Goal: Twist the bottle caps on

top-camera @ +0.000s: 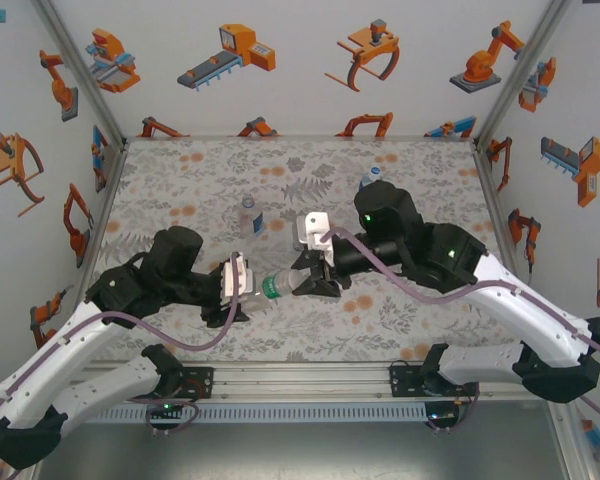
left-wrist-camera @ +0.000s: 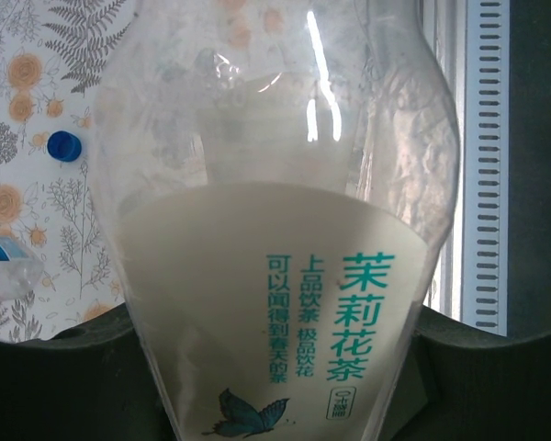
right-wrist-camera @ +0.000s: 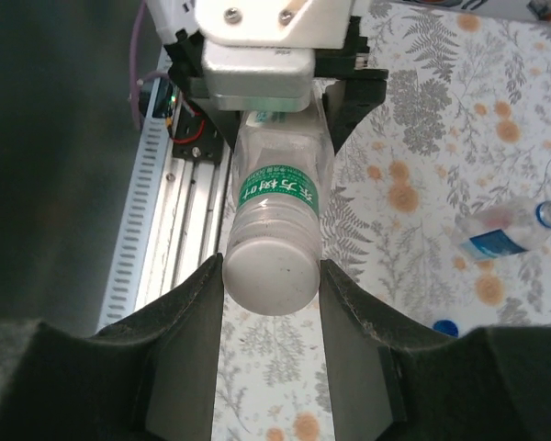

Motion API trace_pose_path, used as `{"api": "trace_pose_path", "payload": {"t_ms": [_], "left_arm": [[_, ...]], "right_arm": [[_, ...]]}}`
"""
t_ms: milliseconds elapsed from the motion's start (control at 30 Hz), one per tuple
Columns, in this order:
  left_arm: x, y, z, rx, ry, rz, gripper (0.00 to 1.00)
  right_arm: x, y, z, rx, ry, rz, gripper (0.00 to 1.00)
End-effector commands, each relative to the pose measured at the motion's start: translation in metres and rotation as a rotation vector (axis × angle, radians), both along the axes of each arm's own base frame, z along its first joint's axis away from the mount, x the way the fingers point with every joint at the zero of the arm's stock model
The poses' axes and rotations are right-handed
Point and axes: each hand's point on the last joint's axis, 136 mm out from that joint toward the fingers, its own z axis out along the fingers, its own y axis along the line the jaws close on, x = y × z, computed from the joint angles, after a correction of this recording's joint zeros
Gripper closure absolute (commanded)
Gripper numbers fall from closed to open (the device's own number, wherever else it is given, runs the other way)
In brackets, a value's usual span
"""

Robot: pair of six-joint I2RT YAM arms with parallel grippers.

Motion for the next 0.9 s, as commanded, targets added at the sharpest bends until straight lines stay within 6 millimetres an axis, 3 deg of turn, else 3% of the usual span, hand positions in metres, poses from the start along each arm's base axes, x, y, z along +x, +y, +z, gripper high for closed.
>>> {"api": "trace_pose_path", "payload": {"t_ms": [0,233,367,633,800,867], "left_arm": [[0.005,-0.017,0.037,-0.146,-0.083,-0.032,1.00],[0.011,-0.018,0.037,-0.168,-0.108,-0.005,1.00],[0.015,-0.019,0.037,-0.185,-0.120,0.013,1.00],[0.019,-0.023,0.032,-0.170,-0.117,0.009,1.00],[0.021,-0.026,0.029,-0.161,-0.121,0.003,1.00],[0.022,-0.027,0.029,-0.160,-0.122,0.002,1.00]], "right_arm": [[0.009,0.013,-0.016,-0.023,0.239,-0.137,0.99],[0.034,0.005,-0.022,0.066,0.610,-0.451,1.00],[0.054,-0.010,-0.041,0.074,0.880,-0.720,1.00],[0.061,-0.026,-0.077,0.043,1.381,-1.073,1.00],[0.067,-0.032,-0.076,0.050,1.370,-1.139,0.85],[0.069,-0.031,-0.069,0.078,1.347,-1.115,0.75]]}}
